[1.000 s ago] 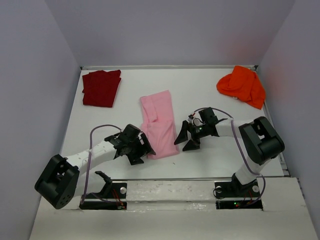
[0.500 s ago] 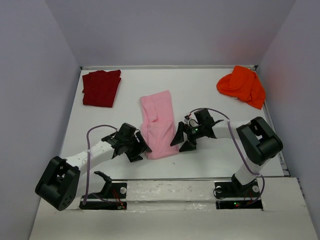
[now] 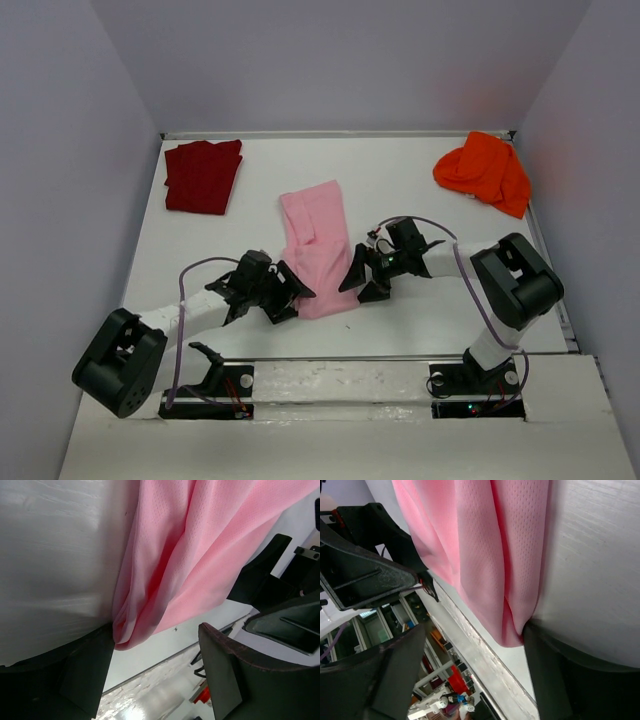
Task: Fold and stack the t-shirts
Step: Grab one side of the 2/3 rectangular tshirt with both arms
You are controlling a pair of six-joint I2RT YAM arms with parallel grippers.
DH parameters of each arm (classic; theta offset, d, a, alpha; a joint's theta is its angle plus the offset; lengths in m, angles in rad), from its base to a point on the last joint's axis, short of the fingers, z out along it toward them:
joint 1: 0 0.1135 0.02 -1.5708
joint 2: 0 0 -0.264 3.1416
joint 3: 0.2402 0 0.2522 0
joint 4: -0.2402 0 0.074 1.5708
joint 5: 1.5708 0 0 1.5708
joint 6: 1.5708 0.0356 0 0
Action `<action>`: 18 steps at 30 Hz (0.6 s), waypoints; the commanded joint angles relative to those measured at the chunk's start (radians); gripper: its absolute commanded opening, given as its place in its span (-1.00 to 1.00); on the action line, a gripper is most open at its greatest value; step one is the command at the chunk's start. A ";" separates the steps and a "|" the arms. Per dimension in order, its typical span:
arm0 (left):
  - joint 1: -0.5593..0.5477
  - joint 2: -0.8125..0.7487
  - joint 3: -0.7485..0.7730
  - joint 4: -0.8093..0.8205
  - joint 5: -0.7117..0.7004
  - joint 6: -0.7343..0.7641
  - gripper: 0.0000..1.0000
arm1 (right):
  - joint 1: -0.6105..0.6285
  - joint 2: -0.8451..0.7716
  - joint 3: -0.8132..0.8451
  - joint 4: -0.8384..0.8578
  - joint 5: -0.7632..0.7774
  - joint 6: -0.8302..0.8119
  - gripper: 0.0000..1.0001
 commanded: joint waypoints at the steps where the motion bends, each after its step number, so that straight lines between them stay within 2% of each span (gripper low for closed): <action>1: -0.012 0.012 -0.105 0.024 -0.004 -0.054 0.64 | 0.011 0.017 -0.002 0.037 0.019 -0.003 0.58; 2: -0.010 0.011 -0.111 0.030 -0.003 -0.058 0.64 | 0.020 0.018 -0.001 0.037 0.019 -0.003 0.54; 3: -0.010 0.014 -0.119 0.042 0.000 -0.066 0.64 | 0.020 0.018 -0.001 0.035 0.019 -0.004 0.40; 6: -0.010 0.018 -0.121 0.050 0.003 -0.069 0.55 | 0.020 0.021 0.001 0.025 0.023 -0.012 0.17; 8: -0.012 0.015 -0.122 0.052 0.008 -0.072 0.45 | 0.020 0.020 0.002 0.008 0.026 -0.020 0.13; 11: -0.012 0.002 -0.131 0.050 0.016 -0.075 0.16 | 0.020 0.008 0.017 -0.062 0.041 -0.052 0.16; 16: -0.020 -0.040 -0.165 0.049 0.030 -0.108 -0.03 | 0.020 -0.012 0.050 -0.168 0.092 -0.116 0.18; 18: -0.023 -0.054 -0.180 0.044 0.030 -0.115 -0.03 | 0.020 -0.011 0.050 -0.195 0.110 -0.126 0.10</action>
